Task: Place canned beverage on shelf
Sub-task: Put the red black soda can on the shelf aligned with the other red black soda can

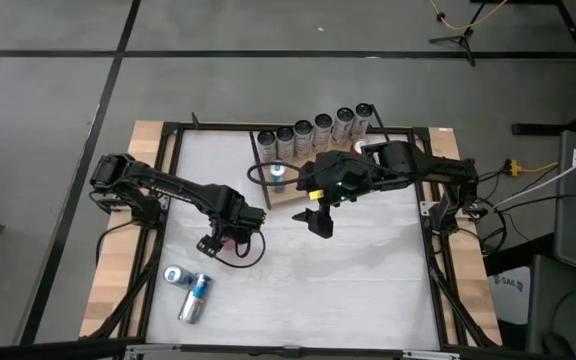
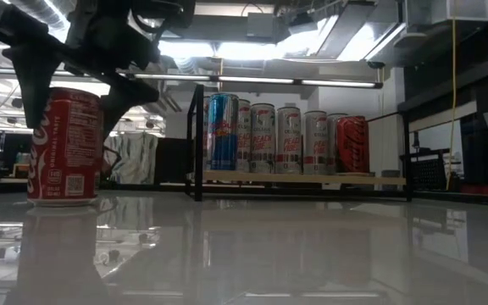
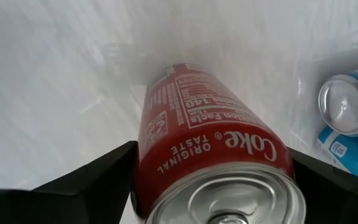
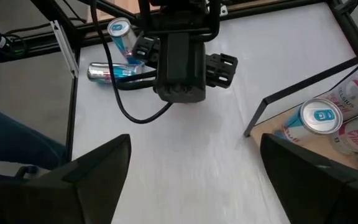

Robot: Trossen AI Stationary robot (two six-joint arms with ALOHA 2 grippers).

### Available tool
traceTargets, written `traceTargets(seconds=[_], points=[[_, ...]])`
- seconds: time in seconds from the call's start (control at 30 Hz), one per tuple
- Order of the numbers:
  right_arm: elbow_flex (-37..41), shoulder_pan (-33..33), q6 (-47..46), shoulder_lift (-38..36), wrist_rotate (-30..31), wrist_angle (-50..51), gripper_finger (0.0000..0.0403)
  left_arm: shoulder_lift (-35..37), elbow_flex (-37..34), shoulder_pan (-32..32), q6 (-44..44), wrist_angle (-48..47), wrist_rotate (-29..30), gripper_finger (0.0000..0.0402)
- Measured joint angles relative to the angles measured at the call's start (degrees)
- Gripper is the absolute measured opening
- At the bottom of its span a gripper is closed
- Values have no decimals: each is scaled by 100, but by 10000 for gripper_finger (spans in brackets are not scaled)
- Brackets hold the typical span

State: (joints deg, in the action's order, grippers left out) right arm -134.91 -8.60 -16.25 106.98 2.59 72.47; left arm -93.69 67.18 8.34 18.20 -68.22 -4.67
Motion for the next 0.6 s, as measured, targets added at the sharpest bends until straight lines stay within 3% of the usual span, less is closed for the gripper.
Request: traceTargets(seconds=[0.6], points=[[0, 0, 5, 2, -2, 4, 347, 0, 0, -6, -385, -32, 23, 334]])
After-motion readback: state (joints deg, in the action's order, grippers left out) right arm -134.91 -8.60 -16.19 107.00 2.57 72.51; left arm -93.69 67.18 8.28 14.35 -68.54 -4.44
